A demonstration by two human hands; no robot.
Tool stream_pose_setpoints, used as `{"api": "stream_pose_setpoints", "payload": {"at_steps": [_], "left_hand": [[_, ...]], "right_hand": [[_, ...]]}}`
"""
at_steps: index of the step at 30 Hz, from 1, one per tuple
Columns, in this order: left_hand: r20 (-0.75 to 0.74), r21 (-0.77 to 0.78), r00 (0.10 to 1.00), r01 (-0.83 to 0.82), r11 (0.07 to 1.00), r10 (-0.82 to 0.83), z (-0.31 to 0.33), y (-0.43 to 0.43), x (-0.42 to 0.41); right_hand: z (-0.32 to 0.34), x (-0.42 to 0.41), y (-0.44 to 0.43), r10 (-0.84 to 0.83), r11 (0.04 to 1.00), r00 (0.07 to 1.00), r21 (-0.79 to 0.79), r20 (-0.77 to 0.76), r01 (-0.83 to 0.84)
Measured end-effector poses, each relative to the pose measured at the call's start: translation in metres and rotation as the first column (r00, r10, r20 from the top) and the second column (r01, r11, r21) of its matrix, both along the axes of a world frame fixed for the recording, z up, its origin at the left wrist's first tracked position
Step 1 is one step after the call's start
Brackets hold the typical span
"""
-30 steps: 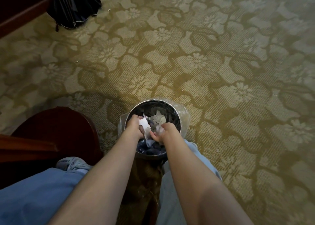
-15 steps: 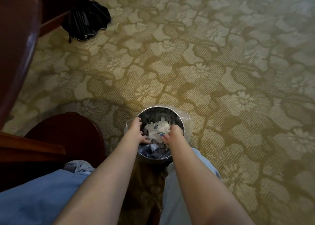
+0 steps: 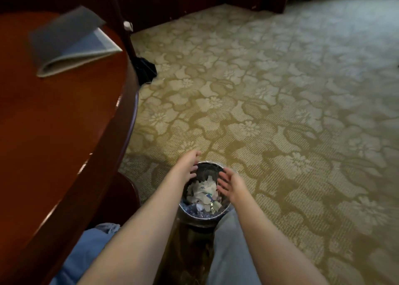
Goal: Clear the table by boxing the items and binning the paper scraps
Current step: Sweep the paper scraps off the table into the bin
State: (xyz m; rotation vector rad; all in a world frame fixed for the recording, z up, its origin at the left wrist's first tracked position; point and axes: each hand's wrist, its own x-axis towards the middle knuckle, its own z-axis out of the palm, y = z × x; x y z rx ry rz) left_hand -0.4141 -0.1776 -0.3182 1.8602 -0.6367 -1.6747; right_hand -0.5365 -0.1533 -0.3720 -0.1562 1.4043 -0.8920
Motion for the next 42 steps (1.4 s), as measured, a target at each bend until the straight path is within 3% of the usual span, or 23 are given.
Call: {"api": "stream_pose_setpoints", "payload": {"at_steps": [9, 19, 23, 29, 32, 34, 36, 38, 40, 42], "left_hand": [[-0.066, -0.247, 0.998, 0.007, 0.969, -0.024, 0.113, 0.020, -0.015], [-0.057, -0.530, 0.994, 0.047, 0.847, -0.091, 0.227, 0.041, 0.016], [-0.010, -0.599, 1.000, 0.011, 0.801, -0.021, 0.250, 0.053, 0.060], [0.063, -0.680, 0.974, -0.116, 0.724, 0.215, 0.264, 0.077, 0.141], [0.101, -0.693, 0.938, -0.173, 0.700, 0.332, 0.264, 0.095, 0.183], [0.141, -0.709, 0.894, -0.209, 0.674, 0.425, 0.261, 0.106, 0.212], [0.178, -0.756, 0.839, -0.218, 0.617, 0.514, 0.258, 0.120, 0.243], [0.273, -0.816, 0.762, -0.139, 0.561, 0.587, 0.257, 0.137, 0.275], [0.390, -0.826, 0.666, -0.053, 0.562, 0.636, 0.255, 0.155, 0.308], [0.475, -0.800, 0.564, -0.043, 0.598, 0.676, 0.252, 0.174, 0.344]], "right_hand": [[0.114, -0.019, 0.004, -0.052, 0.960, 0.999, -0.275, 0.016, 0.054], [0.222, 0.018, 0.006, -0.036, 0.839, 0.995, -0.538, 0.098, 0.083], [0.261, 0.057, 0.012, 0.050, 0.773, 0.998, -0.634, 0.044, -0.011], [0.290, 0.141, 0.029, 0.274, 0.637, 0.944, -0.700, -0.185, -0.322], [0.289, 0.183, 0.042, 0.421, 0.522, 0.835, -0.657, -0.355, -0.543], [0.281, 0.208, 0.046, 0.445, 0.359, 0.681, -0.581, -0.582, -0.731], [0.275, 0.231, 0.051, 0.365, 0.209, 0.504, -0.459, -0.782, -0.863], [0.273, 0.252, 0.059, 0.313, 0.080, 0.368, -0.362, -0.875, -0.929], [0.269, 0.271, 0.066, 0.207, -0.042, 0.204, -0.217, -0.957, -0.975], [0.263, 0.287, 0.072, 0.058, -0.089, 0.054, -0.059, -0.997, -0.994]]}}
